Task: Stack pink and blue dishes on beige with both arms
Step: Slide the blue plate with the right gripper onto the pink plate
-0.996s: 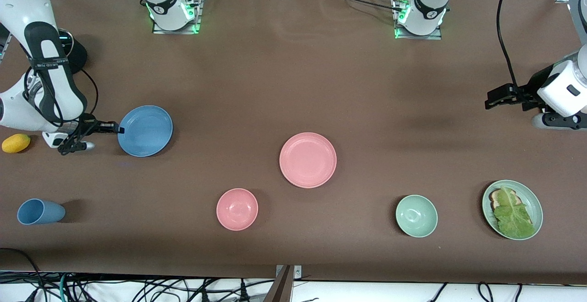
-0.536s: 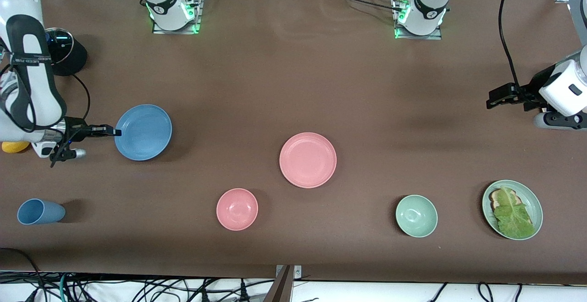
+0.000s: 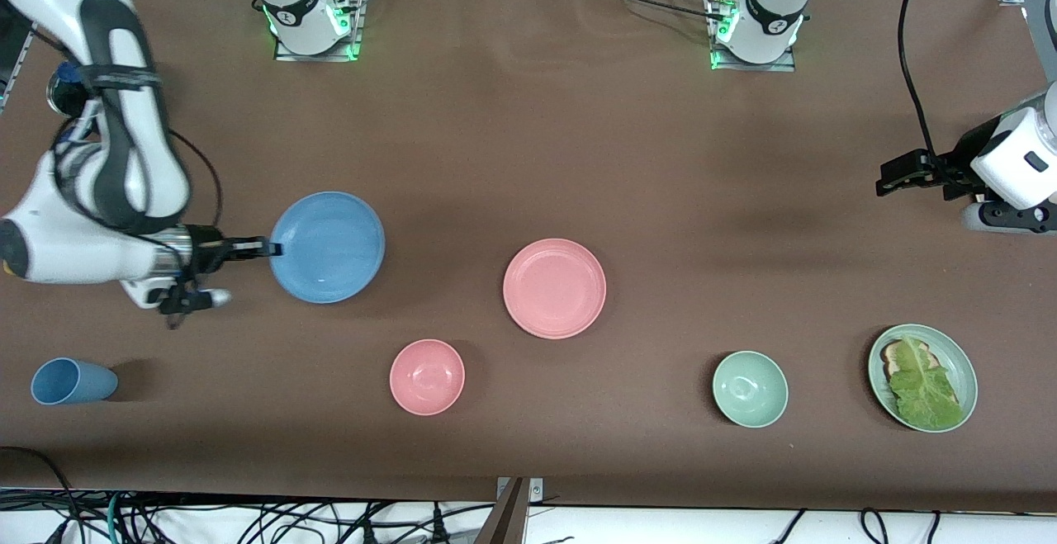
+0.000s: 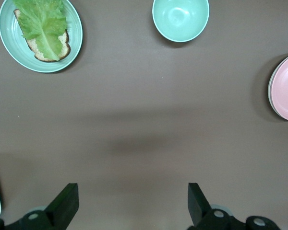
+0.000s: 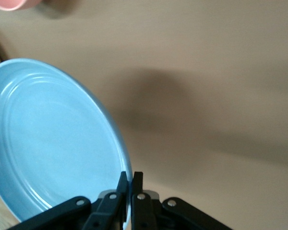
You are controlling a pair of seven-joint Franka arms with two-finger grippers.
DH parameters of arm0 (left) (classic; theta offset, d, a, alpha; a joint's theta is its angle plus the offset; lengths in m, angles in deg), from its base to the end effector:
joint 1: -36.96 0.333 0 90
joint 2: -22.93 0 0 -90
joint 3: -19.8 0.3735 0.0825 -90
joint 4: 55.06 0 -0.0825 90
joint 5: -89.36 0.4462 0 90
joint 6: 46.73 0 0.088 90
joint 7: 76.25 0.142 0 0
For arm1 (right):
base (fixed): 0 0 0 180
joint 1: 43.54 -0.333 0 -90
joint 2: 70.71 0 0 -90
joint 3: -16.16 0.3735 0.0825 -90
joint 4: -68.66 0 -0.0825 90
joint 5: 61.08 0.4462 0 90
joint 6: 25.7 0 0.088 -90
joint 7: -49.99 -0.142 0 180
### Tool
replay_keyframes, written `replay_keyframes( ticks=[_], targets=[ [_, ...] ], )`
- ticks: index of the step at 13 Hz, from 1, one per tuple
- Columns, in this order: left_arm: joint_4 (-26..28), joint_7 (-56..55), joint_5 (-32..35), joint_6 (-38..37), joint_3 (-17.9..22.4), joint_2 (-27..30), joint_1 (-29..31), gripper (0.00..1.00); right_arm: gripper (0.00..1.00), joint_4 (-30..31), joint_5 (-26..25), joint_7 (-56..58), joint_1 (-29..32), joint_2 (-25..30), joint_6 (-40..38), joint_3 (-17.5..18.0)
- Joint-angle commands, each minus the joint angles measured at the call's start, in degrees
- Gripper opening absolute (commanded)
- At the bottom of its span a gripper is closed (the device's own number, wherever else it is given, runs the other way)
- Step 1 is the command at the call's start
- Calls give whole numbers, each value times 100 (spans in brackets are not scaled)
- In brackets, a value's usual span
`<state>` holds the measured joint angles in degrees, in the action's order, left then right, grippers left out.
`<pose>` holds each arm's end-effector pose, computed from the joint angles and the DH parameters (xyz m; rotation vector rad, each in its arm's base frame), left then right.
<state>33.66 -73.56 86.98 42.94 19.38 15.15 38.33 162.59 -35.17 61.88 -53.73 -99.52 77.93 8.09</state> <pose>0.6555 0.0052 0.5720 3.0897 -0.0434 -0.1822 0.7117 0.0875 0.2951 -2.7381 -0.0956 0.4028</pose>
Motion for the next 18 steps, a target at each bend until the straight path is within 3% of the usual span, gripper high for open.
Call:
replay_keyframes(
  ticks=[1,6,9,13,18],
  targets=[
    [23,126,106,-90,-28,65,12,100,0,-295,55,-1070,-604,-168,157,-10],
    [14,126,106,-134,-45,74,12,100,0,-918,72,-3066,-1757,-861,1607,86],
    [14,126,97,-160,-54,83,12,100,0,-1517,63,-4016,-1776,-1415,2318,630],
    [14,117,80,-160,-54,83,3,100,0,-1544,55,-4125,-1784,-1689,3110,1184],
    [5,117,62,-152,-54,83,3,100,0,-1544,37,-4072,-1811,-1926,3270,1431]
  ],
)
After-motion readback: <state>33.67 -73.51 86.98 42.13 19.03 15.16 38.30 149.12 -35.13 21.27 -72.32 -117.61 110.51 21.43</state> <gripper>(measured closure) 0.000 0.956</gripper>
